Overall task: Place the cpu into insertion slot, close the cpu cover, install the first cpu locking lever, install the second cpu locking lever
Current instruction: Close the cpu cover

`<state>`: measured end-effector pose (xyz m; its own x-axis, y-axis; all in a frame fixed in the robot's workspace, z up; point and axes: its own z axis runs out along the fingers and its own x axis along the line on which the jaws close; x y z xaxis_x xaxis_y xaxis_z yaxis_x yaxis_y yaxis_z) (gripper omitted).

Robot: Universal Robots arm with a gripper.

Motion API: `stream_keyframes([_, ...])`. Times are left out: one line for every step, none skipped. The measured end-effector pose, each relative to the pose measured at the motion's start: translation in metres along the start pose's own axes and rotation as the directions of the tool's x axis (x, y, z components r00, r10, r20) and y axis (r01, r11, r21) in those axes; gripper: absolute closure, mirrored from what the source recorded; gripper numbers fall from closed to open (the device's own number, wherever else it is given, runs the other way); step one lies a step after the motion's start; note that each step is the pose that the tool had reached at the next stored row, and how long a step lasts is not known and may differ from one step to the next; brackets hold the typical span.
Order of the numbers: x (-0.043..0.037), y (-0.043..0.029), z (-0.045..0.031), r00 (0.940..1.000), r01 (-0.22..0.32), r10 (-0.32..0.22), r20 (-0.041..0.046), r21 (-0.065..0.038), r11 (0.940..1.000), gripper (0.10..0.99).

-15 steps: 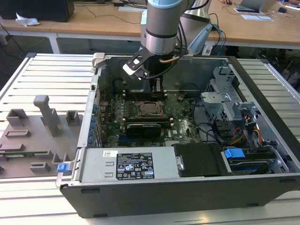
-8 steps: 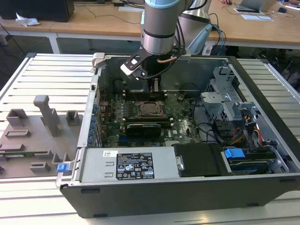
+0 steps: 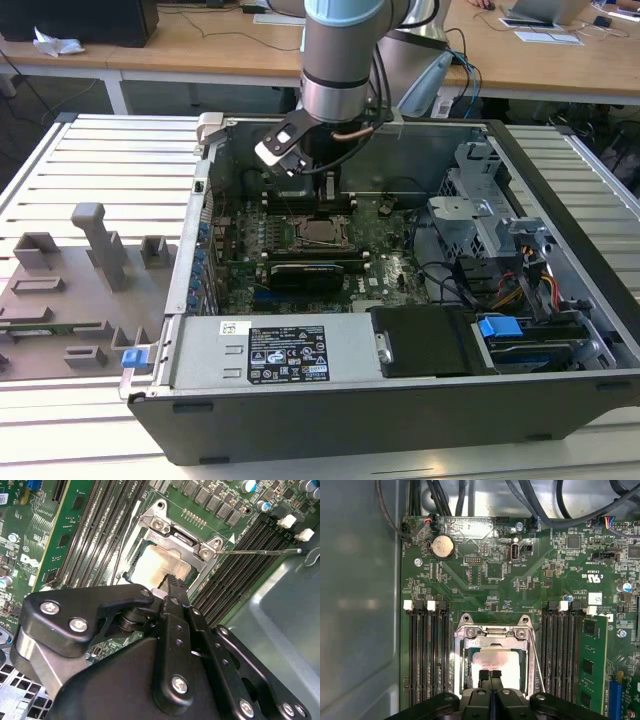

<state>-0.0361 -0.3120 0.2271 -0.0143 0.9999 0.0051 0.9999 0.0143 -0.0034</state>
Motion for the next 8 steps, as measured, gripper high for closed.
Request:
stream_keyframes([0.0, -0.0001, 0.0003, 1.0, 0.0, 0.0, 0.0, 0.0, 1.0, 0.98])
stream_keyframes([0.0, -0.0001, 0.0007, 1.0, 0.0, 0.0, -0.0001, 0.0, 1.0, 0.98])
stream_keyframes([0.0, -0.0003, 0.0012, 1.0, 0.0, 0.0, -0.0001, 0.0, 1.0, 0.98])
stream_keyframes([0.0, -0.0004, 0.0023, 1.0, 0.0, 0.0, -0.0001, 0.0, 1.0, 0.98])
stream_keyframes([0.0, -0.0005, 0.0034, 1.0, 0.0, 0.0, -0.0001, 0.0, 1.0, 0.98])
stream_keyframes([0.0, -0.0005, 0.004, 1.0, 0.0, 0.0, -0.0002, 0.0, 1.0, 0.98])
stream_keyframes([0.0, -0.0006, 0.0047, 1.0, 0.0, 0.0, -0.0001, 0.0, 1.0, 0.98])
stream_keyframes([0.0, -0.0007, 0.0061, 1.0, 0.0, 0.0, -0.0001, 0.0, 1.0, 0.98])
